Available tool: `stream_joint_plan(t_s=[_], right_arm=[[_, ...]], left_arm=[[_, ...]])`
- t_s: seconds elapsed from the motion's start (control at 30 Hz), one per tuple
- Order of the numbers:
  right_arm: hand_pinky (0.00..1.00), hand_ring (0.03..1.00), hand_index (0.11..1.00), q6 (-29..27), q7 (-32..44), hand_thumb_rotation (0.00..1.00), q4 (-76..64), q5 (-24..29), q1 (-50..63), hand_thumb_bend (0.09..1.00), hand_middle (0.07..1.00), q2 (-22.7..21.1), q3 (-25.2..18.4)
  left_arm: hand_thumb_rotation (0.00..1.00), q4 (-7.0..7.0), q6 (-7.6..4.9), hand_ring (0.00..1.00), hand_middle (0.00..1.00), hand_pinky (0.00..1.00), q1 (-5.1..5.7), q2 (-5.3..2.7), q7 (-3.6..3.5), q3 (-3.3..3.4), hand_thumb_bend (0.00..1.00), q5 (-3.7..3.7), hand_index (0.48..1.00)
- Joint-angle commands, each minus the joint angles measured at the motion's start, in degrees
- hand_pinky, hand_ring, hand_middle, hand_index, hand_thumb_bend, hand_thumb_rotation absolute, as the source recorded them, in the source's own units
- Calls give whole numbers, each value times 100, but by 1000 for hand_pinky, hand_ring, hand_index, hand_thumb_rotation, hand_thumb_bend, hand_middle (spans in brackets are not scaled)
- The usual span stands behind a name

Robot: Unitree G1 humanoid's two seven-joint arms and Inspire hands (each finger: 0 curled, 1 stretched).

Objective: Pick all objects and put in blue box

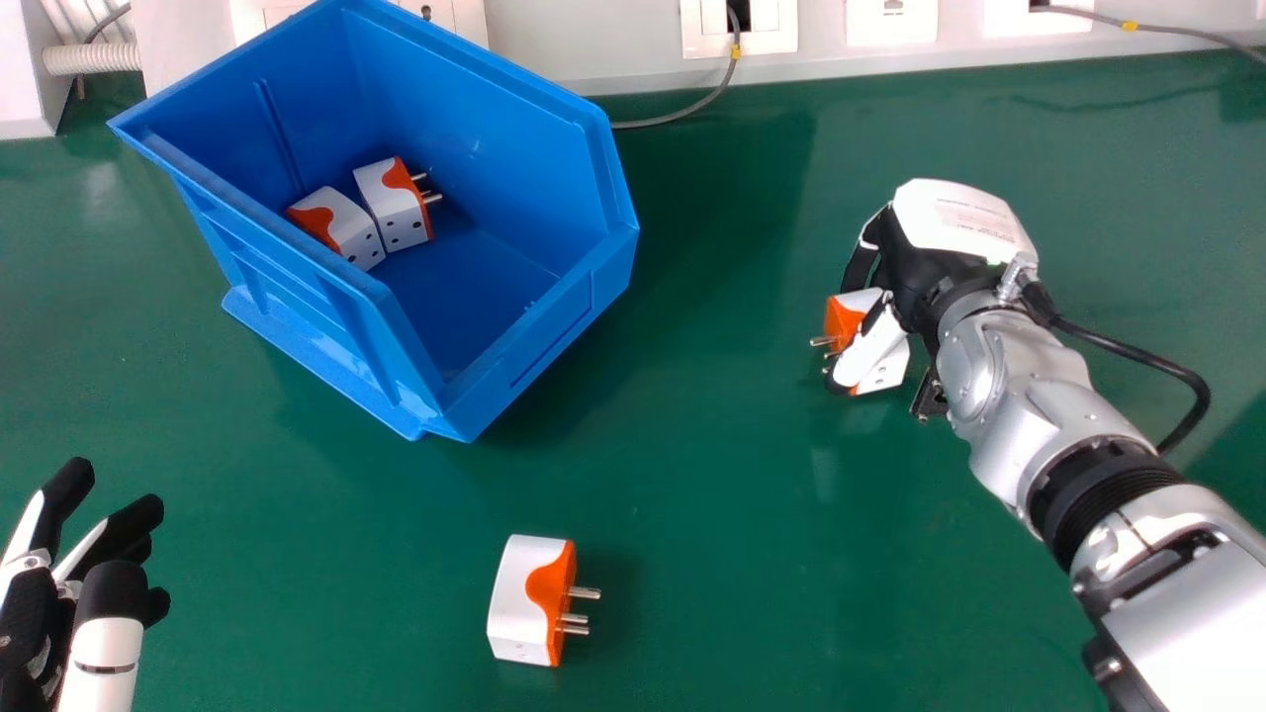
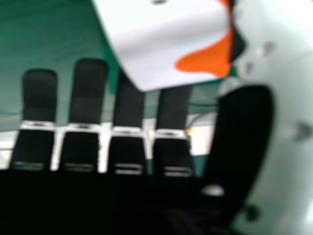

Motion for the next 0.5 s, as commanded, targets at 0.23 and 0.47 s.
stream_joint_plan(t_s=[0.23,0.47], right_arm=[[415,449,453,-252,-365,1,-202,188,-45,505,517,-113,-258],[418,440,455,-574,-519,0,-440,227,65,503,520,-247,-344]], left_arm=[[913,-75,48,880,869,807,-222,12,69,-65,505,194,940],[906,-12,148,876,866,801,-447,10,123,-111,488,314,938]])
